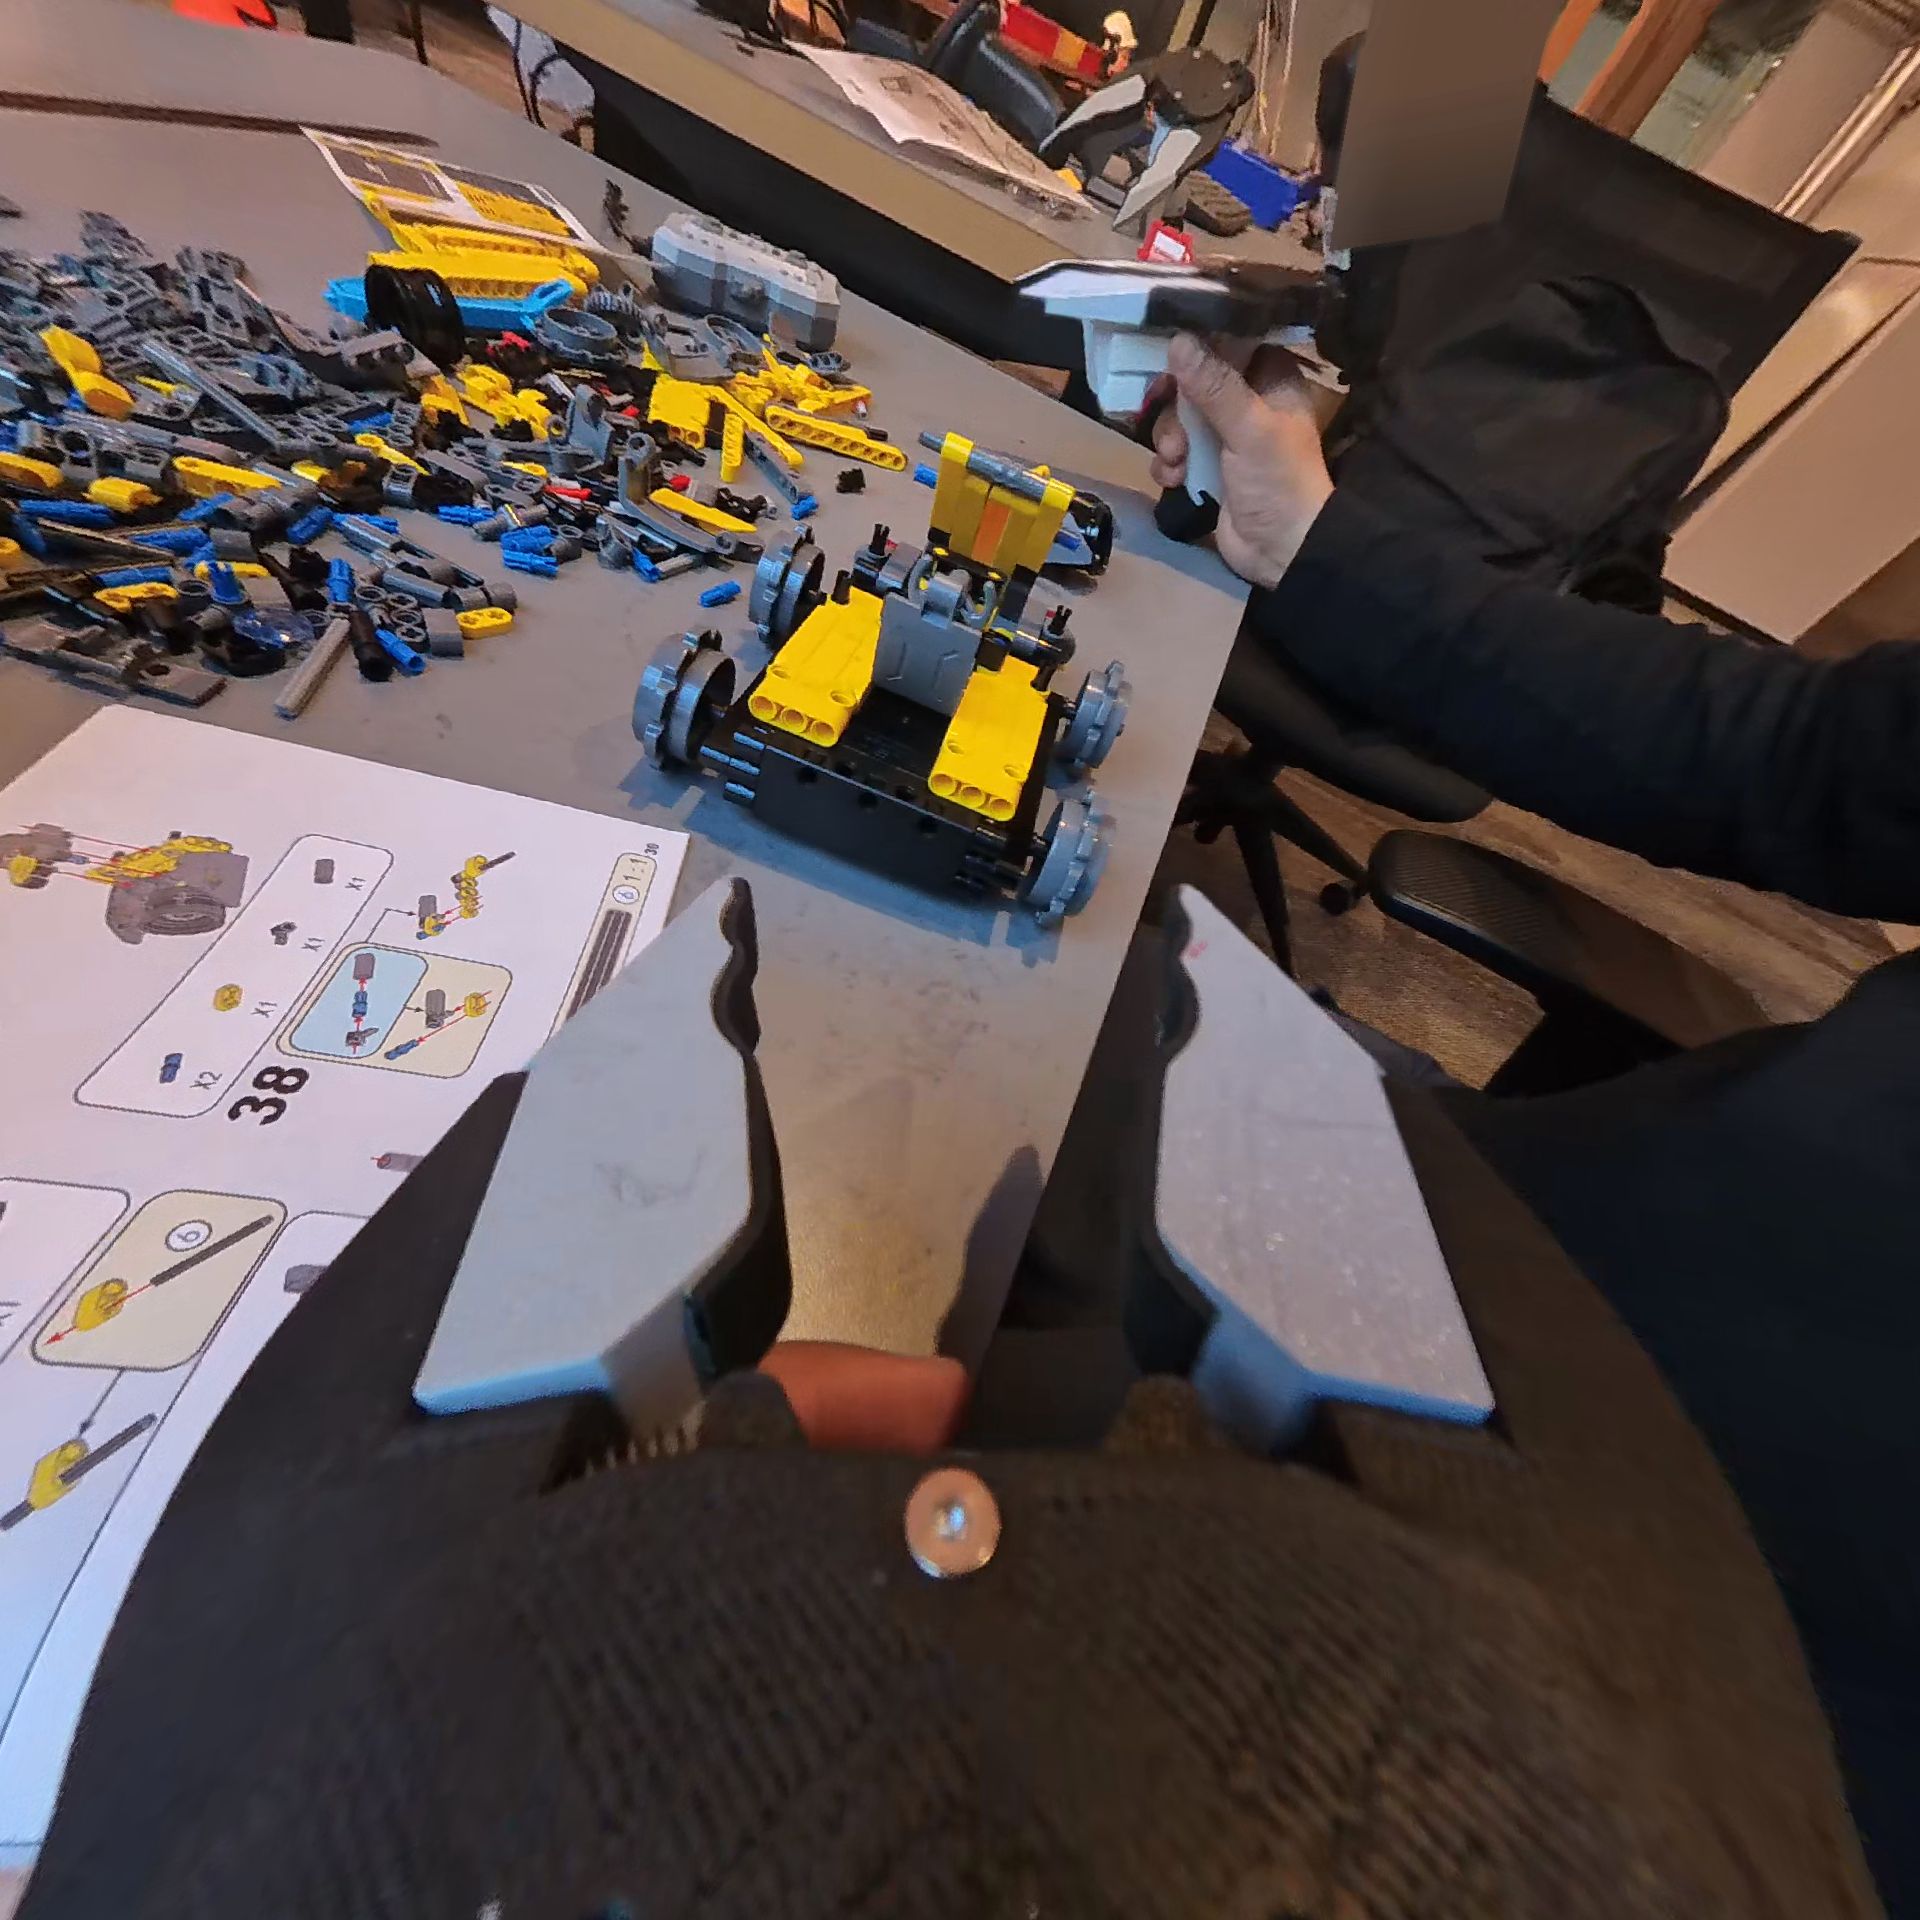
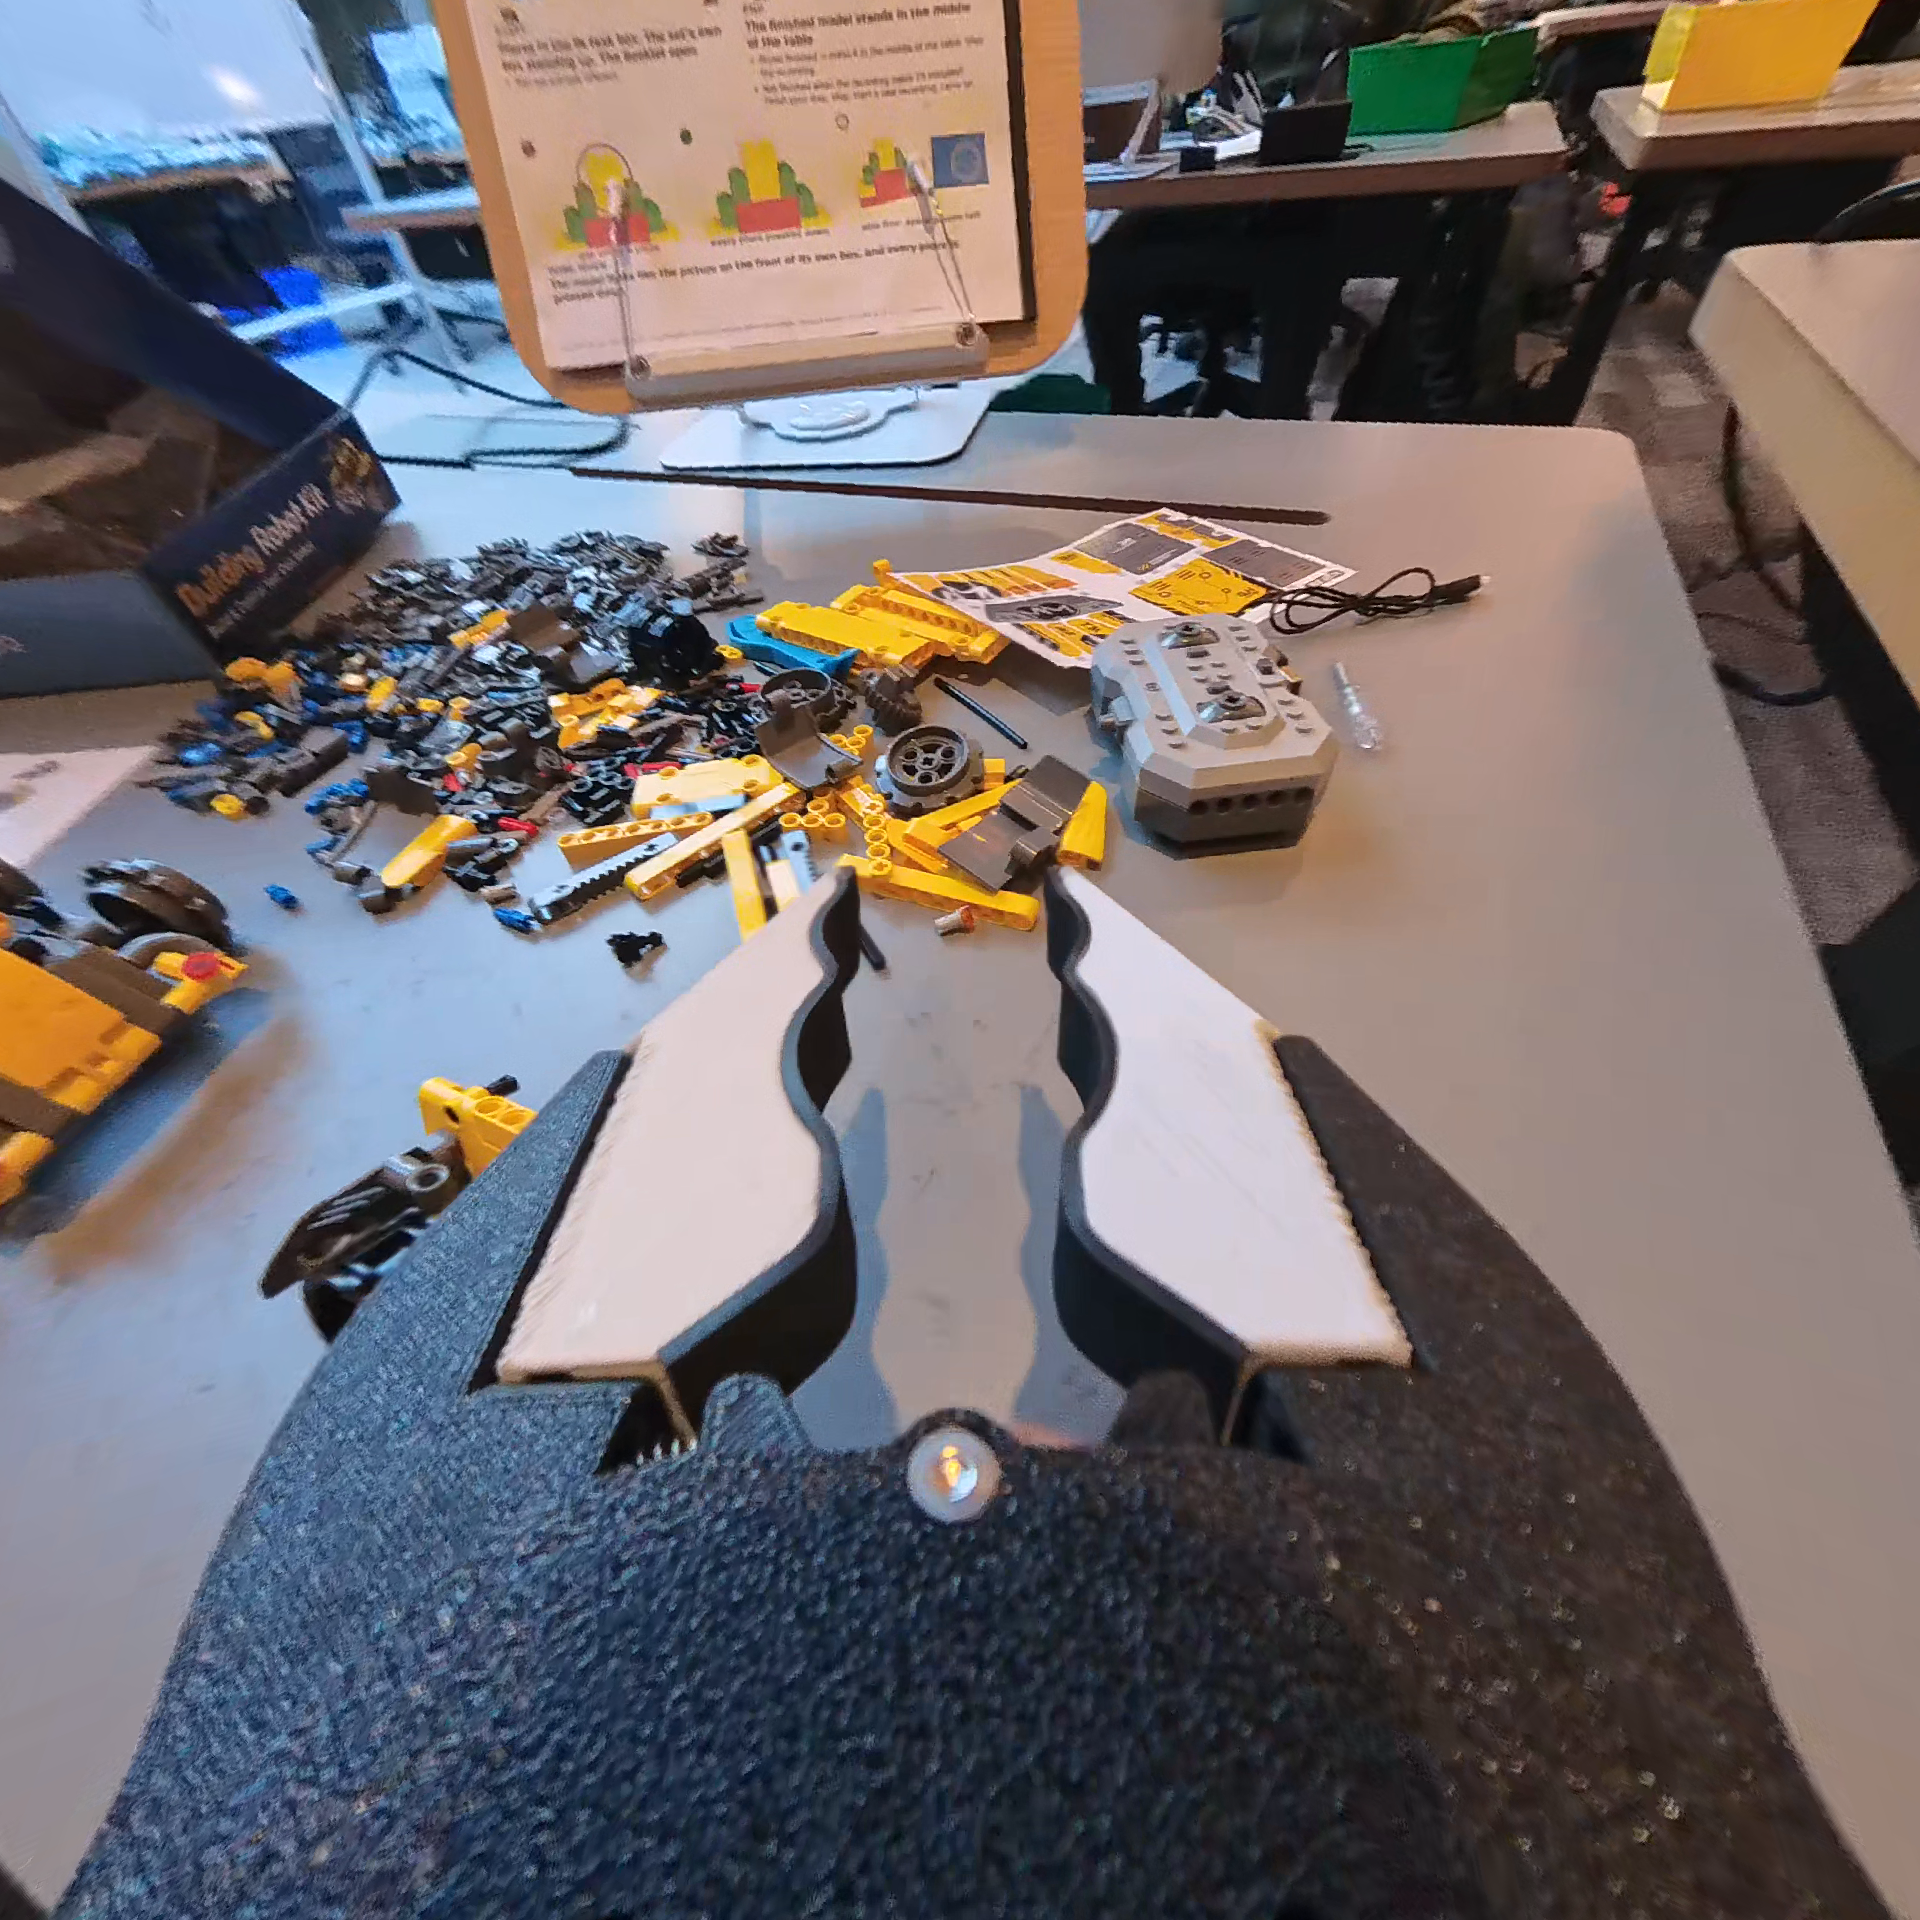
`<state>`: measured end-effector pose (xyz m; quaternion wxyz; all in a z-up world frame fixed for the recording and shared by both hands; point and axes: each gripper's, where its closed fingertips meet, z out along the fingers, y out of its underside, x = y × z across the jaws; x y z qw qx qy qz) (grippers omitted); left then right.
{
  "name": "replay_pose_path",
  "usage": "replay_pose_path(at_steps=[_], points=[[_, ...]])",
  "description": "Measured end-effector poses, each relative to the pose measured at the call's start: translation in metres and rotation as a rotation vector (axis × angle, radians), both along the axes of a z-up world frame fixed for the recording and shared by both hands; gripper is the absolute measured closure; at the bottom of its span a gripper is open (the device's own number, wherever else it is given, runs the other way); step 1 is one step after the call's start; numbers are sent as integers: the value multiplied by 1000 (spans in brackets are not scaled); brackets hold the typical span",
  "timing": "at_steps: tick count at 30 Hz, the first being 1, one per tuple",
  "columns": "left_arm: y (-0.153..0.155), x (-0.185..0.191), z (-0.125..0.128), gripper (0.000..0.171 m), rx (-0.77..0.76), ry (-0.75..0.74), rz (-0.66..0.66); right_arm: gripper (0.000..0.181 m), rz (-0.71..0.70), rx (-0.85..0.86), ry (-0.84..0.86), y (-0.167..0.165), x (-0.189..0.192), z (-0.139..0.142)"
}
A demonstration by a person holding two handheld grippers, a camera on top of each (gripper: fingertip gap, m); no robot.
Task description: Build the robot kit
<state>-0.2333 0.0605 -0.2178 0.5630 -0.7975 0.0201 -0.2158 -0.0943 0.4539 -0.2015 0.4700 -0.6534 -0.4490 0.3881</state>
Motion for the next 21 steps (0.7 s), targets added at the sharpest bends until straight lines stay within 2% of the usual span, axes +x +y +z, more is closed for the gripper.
replay_pose_path(at_steps=[5,8,13,21], points=[[-2,0,14,108,117,44,61,145,25,-62,100,1,7,11],[1,5,11,108,101,40,29,141,20,-61,145,2,11,16],[5,17,24,110,157,-86,-62,137,26,-41,180,-2,12,22],[1,26,30,117,230,-31,-85,137,19,71,30,-9,-1,7]])
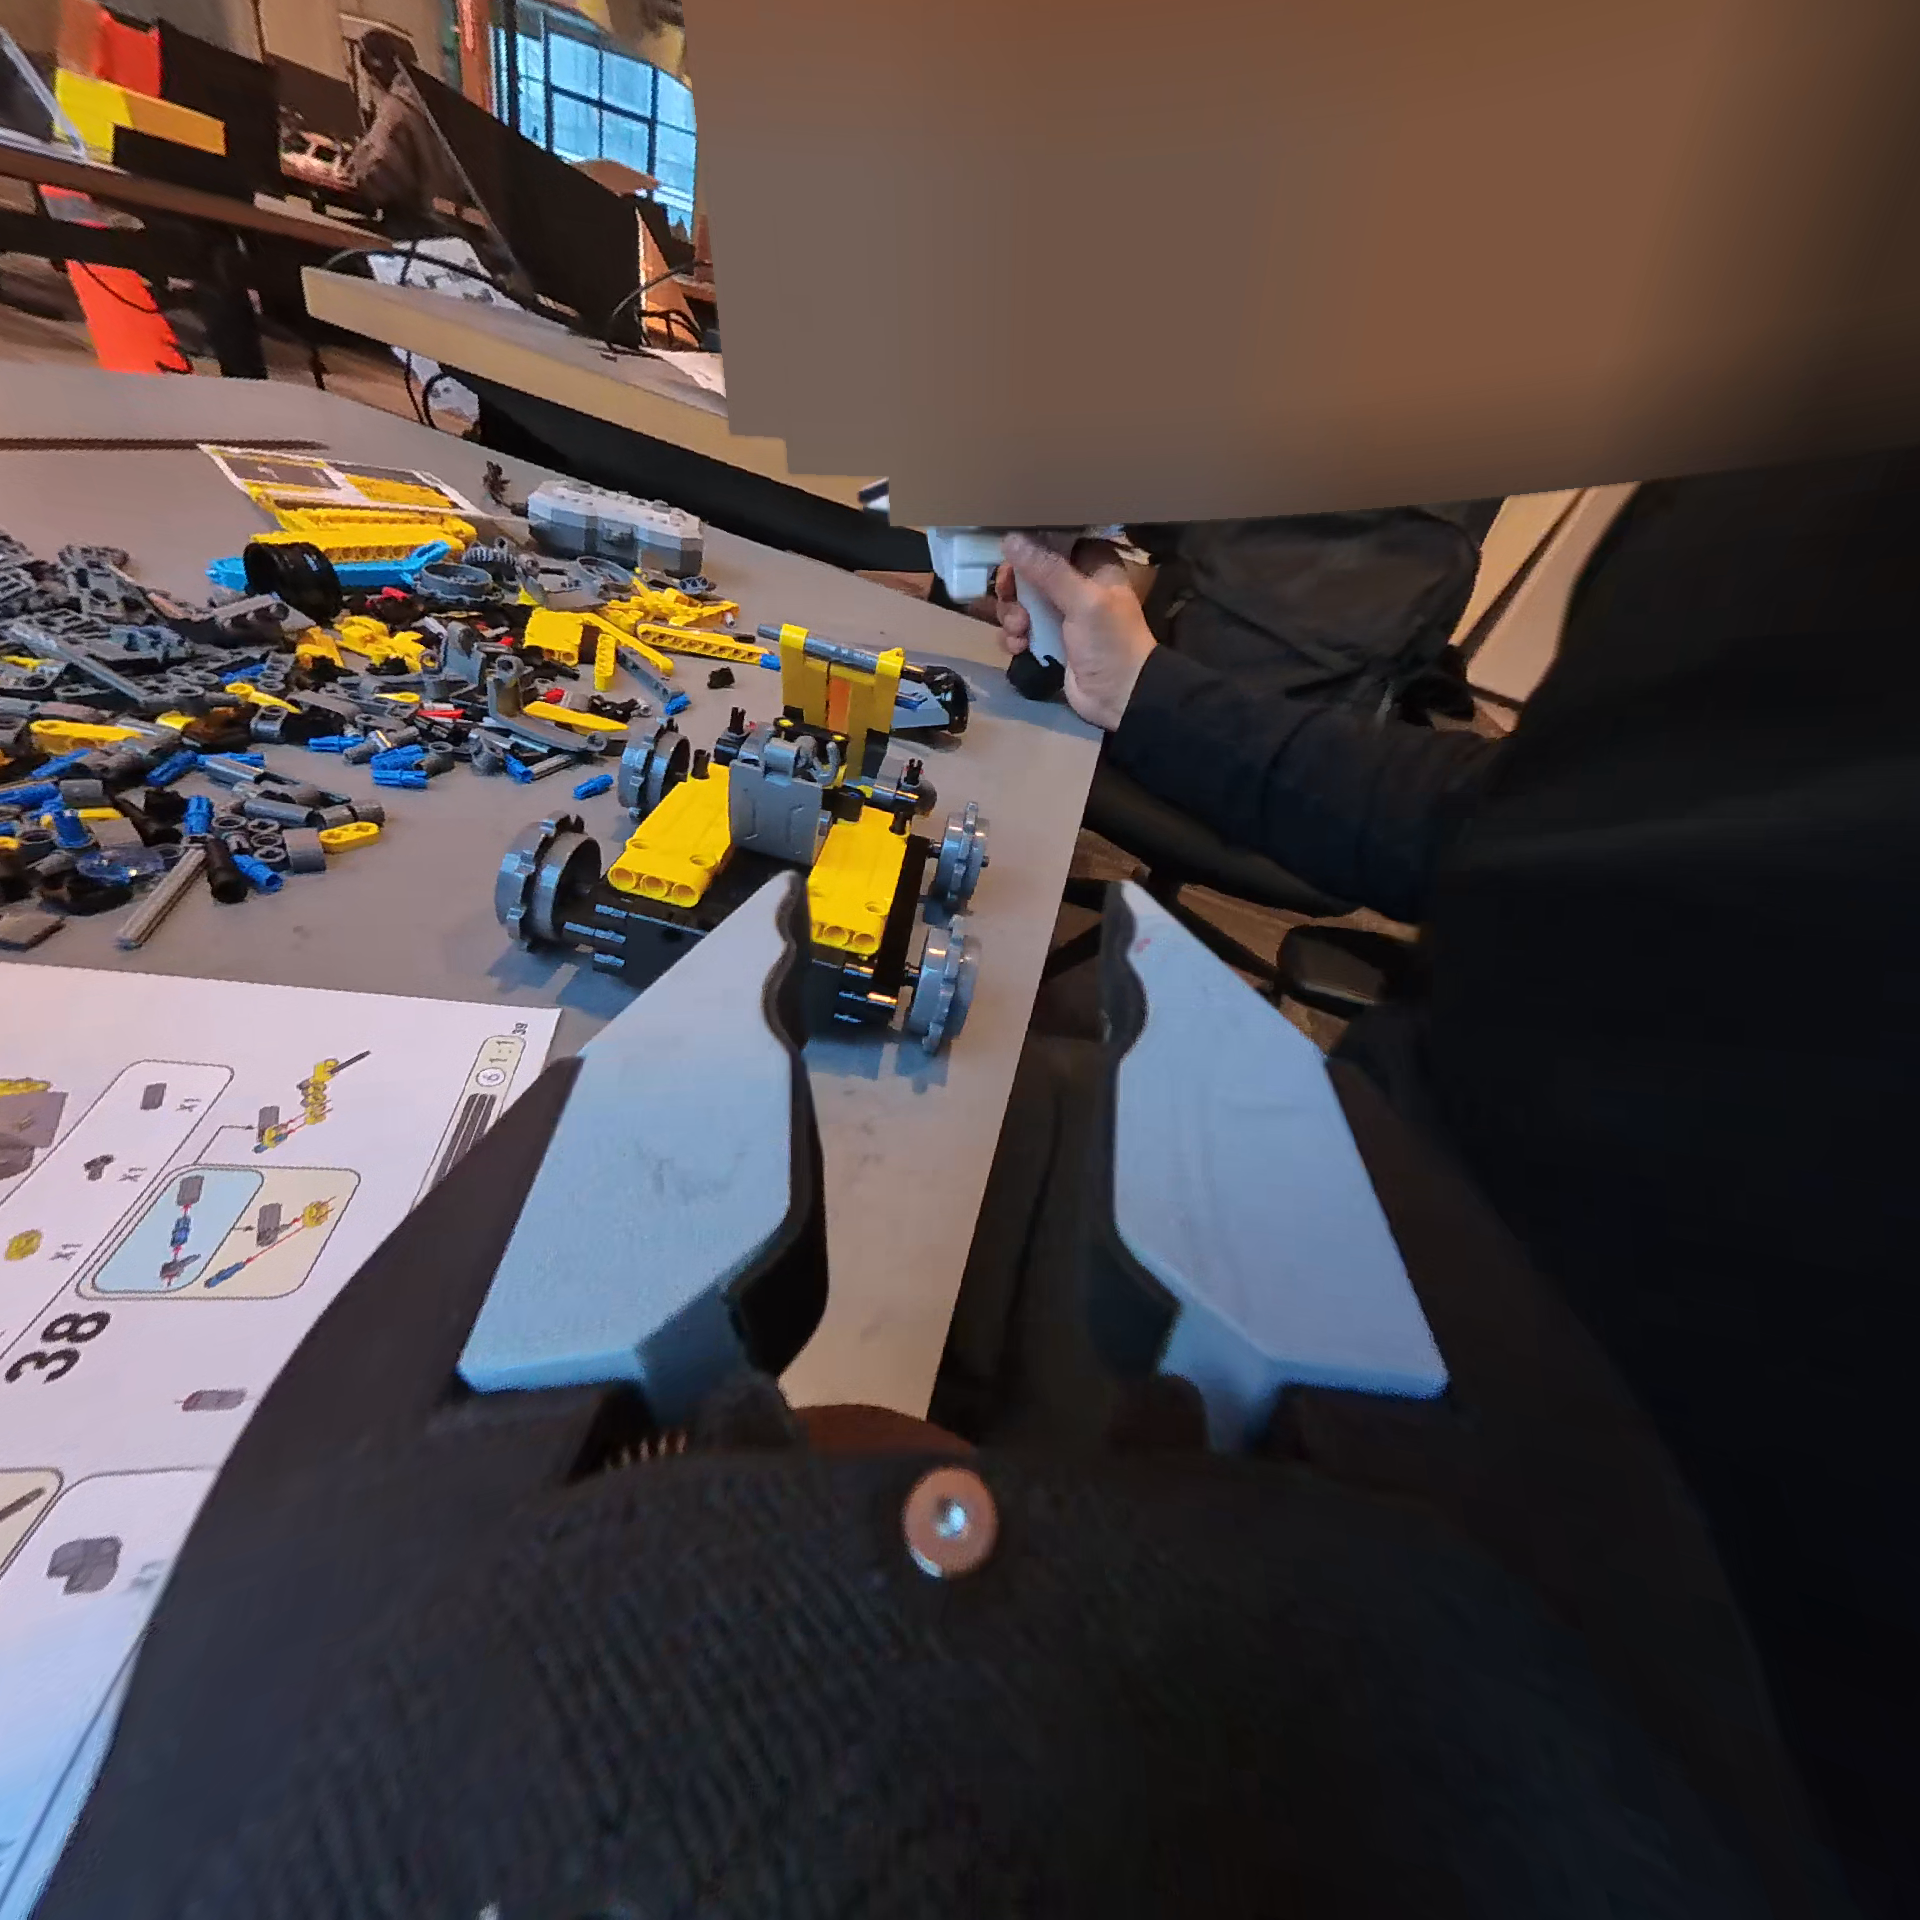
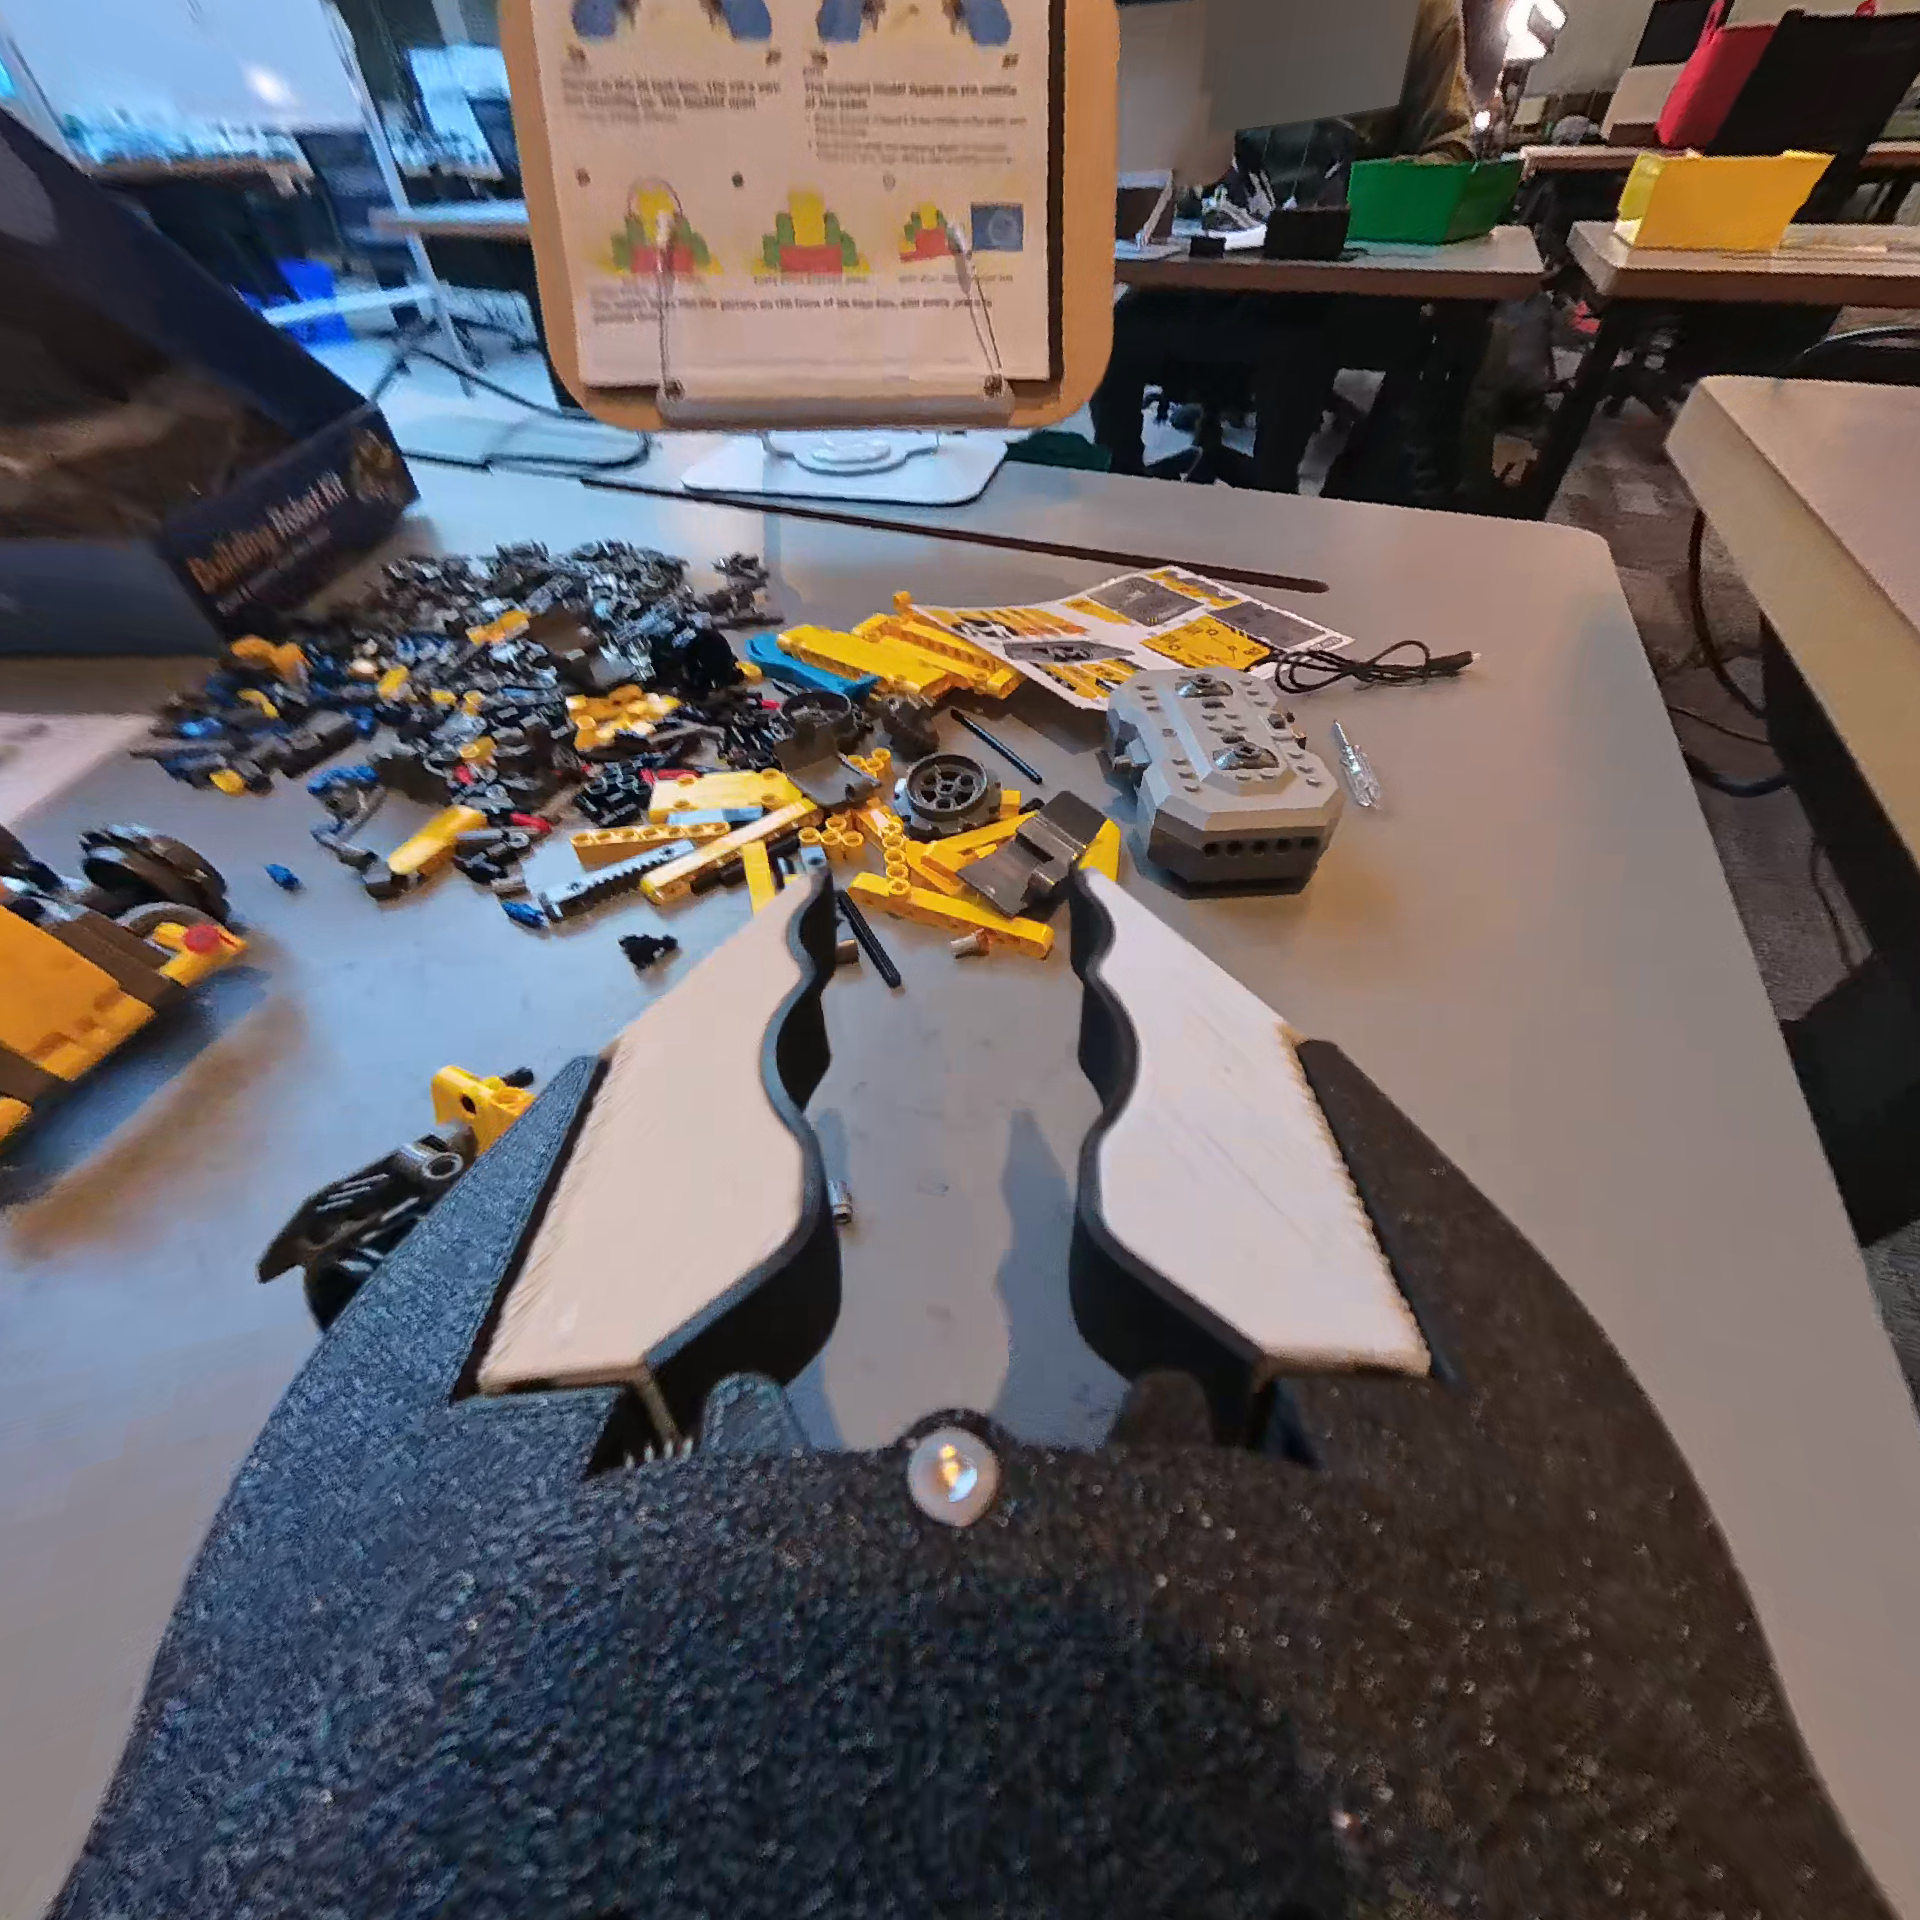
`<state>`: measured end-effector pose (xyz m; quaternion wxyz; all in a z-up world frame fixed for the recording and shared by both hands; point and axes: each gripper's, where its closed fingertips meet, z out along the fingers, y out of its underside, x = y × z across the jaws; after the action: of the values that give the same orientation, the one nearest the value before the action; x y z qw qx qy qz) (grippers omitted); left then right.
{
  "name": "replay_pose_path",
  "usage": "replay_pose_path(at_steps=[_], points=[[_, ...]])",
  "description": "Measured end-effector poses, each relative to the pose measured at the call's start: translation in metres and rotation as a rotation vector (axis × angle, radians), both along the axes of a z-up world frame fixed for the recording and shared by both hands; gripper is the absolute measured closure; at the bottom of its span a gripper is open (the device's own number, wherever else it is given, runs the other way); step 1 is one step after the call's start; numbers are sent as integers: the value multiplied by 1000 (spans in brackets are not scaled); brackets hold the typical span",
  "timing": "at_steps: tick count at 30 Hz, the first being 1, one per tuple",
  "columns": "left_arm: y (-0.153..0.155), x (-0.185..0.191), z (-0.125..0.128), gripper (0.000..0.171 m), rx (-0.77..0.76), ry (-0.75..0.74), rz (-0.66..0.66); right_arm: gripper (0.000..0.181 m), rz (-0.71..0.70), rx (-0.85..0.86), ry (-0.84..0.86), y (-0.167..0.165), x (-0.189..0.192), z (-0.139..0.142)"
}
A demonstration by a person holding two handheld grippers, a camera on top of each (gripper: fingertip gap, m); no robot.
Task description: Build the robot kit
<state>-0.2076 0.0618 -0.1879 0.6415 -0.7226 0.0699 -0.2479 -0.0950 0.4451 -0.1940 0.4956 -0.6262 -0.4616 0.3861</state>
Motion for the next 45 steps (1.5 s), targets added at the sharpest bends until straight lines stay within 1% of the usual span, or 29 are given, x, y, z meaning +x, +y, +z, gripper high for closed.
replay_pose_path(at_steps=[4,11,12,15,20,23,26,28,30,33,36,38,40,44,45], points=[[2,5,3,118,18,-9,-17,134,-22,34,-60,1,-4,-7],[-2,13,2,121,43,49,-33,134,-60,58,-20,5,0,0],[-3,11,1,123,45,57,-23,134,-59,59,-18,5,0,1],[-5,1,-3,139,22,118,60,134,-51,72,-20,2,-1,1],[-6,8,-13,134,-31,156,59,134,-57,87,-27,2,-1,1],[-3,13,-16,134,-40,162,53,134,-66,71,-27,4,-1,0],[-3,17,-19,134,-54,181,34,140,-83,86,-49,7,0,-2],[-4,17,-19,134,-50,189,33,137,-108,66,-76,7,1,-4],[-6,16,-20,133,-60,203,30,130,-122,54,-89,2,-1,4],[-8,17,-19,133,-51,218,25,133,-138,109,-131,-13,-11,26],[-8,20,-25,134,-78,221,11,129,-61,109,-155,-43,-33,45],[-8,22,-28,134,-94,220,1,126,2,68,-187,-64,-48,48],[-8,22,-29,134,-98,224,2,120,58,32,-237,-81,-61,45],[-8,18,-28,135,-102,210,13,119,162,5,-323,-100,-81,41],[-7,18,-27,135,-103,205,15,117,180,12,-352,-102,-86,38]])
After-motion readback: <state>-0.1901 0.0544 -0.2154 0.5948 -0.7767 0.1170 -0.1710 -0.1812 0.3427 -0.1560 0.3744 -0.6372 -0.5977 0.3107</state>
